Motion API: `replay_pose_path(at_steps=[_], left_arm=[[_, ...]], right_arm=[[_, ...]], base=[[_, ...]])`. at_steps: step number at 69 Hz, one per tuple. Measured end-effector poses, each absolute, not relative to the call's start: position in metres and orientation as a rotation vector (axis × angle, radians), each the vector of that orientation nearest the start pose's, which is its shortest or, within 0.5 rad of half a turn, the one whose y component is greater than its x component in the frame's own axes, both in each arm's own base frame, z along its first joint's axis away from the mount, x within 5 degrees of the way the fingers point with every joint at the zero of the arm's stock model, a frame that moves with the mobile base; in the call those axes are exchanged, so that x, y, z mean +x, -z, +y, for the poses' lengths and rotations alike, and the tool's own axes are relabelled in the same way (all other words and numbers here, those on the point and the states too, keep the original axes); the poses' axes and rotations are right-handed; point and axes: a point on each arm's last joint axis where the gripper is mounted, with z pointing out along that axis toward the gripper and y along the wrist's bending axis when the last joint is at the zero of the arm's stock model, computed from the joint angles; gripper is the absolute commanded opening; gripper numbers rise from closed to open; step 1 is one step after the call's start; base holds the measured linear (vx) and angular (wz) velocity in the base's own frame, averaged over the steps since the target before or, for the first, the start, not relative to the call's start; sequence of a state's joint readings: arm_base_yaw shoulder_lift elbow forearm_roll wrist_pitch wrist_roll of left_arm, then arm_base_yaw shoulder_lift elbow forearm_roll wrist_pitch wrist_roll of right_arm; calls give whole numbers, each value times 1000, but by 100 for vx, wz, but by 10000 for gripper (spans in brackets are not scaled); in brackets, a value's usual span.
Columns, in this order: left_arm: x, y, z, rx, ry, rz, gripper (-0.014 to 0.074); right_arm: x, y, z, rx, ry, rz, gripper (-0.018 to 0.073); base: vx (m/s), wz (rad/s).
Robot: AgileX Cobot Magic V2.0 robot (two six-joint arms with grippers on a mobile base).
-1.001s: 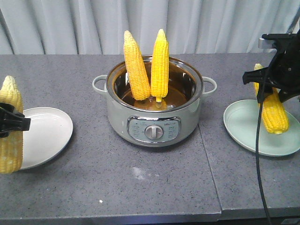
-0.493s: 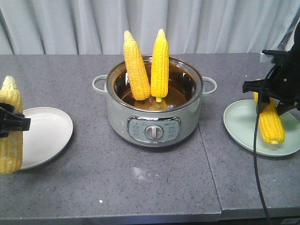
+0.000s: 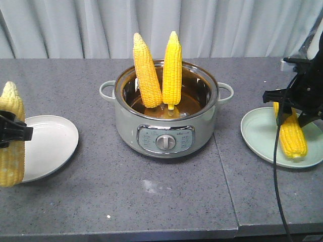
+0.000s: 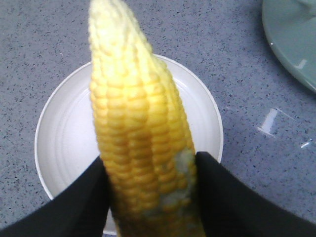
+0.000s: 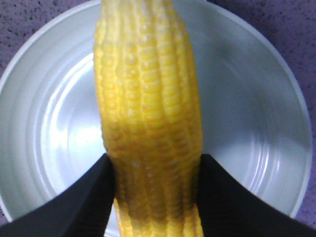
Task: Distribute corn equally
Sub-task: 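Lower the right gripper's cob onto the green plate and release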
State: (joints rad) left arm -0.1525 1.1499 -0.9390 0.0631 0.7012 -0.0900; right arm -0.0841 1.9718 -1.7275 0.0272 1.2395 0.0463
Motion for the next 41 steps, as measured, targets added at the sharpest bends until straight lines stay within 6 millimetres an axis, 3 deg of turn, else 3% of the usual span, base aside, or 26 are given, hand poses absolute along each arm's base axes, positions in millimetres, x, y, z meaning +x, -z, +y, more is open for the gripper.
replay_pose_path(at_steps=[25, 41], left_arm=[[231, -321, -32, 113, 42, 2392, 172], [231, -321, -32, 113, 42, 2392, 172]], right_arm=[[414, -254, -32, 136, -32, 2978, 496], [414, -253, -33, 65, -21, 2984, 512]], base=[[0, 0], [0, 0]])
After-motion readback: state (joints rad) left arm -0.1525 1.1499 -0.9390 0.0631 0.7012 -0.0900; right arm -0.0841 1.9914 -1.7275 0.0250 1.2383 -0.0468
